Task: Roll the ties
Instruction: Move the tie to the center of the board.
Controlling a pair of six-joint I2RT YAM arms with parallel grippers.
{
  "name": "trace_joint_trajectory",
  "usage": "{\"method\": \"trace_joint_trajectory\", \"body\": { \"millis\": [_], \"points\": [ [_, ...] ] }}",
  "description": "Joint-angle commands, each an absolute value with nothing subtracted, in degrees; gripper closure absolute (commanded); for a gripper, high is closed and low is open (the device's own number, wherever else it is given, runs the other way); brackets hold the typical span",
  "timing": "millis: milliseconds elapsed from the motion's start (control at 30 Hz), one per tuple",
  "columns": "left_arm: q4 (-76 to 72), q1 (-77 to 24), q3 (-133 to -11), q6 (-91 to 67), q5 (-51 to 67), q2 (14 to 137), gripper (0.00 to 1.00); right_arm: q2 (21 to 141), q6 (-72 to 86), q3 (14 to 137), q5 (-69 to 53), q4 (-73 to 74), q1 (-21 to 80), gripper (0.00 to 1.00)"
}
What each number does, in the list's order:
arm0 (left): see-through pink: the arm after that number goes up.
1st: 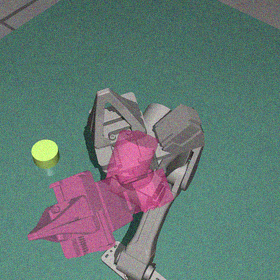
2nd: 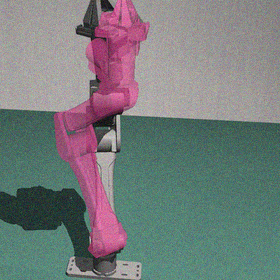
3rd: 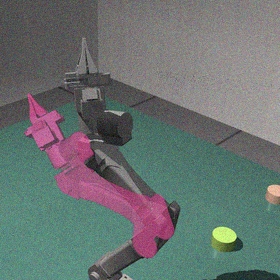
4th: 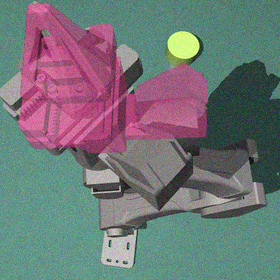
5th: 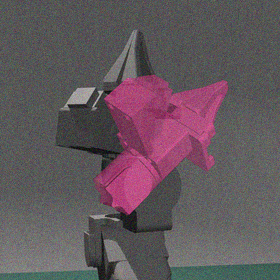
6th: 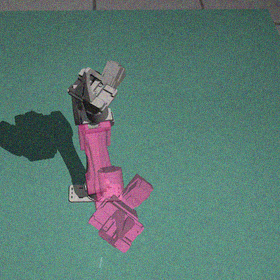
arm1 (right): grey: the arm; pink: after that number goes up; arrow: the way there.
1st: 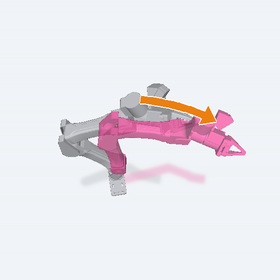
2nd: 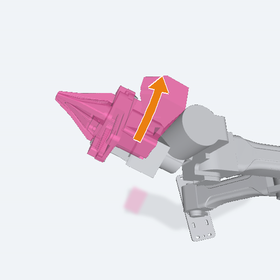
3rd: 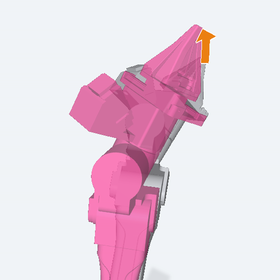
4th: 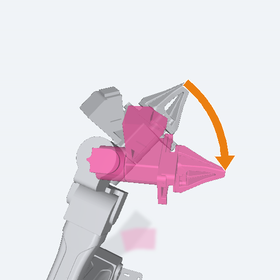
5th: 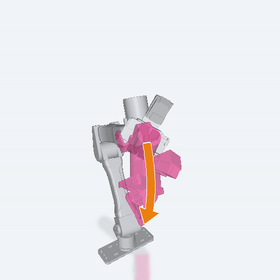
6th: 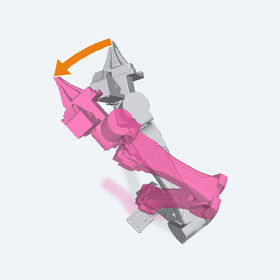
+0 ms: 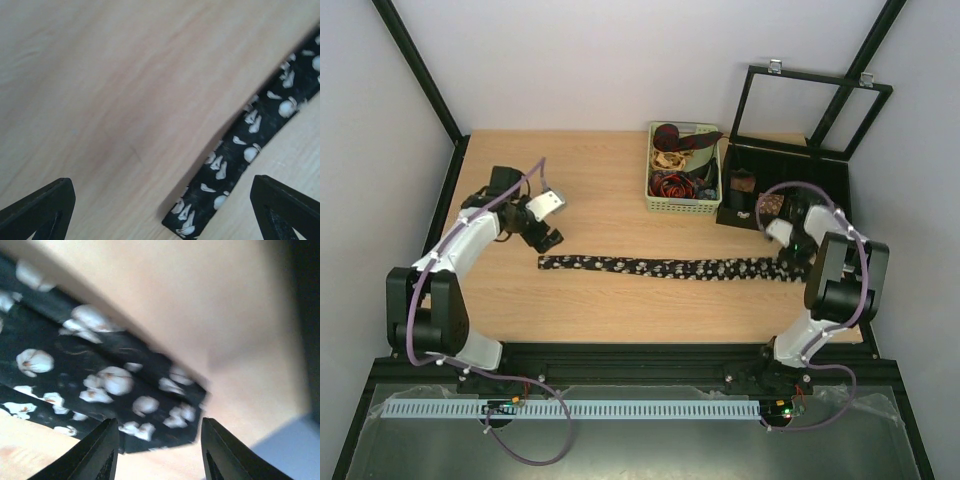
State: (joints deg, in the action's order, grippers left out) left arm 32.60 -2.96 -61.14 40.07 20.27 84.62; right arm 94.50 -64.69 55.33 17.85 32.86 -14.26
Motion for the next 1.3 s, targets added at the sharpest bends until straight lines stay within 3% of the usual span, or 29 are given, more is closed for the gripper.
{"method": "trace_joint_trajectory", "body": {
  "millis": [0, 267, 500, 767, 1067, 1267],
  "points": [
    [37.8, -6.4, -60.7, 47.0, 18.3, 87.7, 0.01, 96.3, -57.2, 69.5, 8.0, 43.9, -13.4, 0.53],
    [39.9, -7.4, -62.4, 51.1, 18.9, 96.2, 0.06, 91.4, -51.5, 61.3, -0.2, 47.7, -6.3, 0.54],
    [39.8, -7.5, -63.9, 49.7, 19.4, 98.9, 0.07, 98.4, -35.9, 65.9, -6.3, 41.5, -3.8, 0.55],
    [40.5, -7.5, -64.4, 49.5, 19.3, 98.5, 0.06, 104.4, -36.8, 61.1, 1.3, 35.2, -4.4, 0.59],
    [41.1, -8.3, -63.0, 49.3, 21.2, 96.1, 0.05, 100.4, -58.1, 53.4, 13.8, 29.2, -21.3, 0.59],
    [41.3, -10.8, -62.1, 47.9, 23.3, 96.1, 0.06, 108.6, -62.4, 66.5, 17.8, 24.0, -33.2, 0.59]
  ]
}}
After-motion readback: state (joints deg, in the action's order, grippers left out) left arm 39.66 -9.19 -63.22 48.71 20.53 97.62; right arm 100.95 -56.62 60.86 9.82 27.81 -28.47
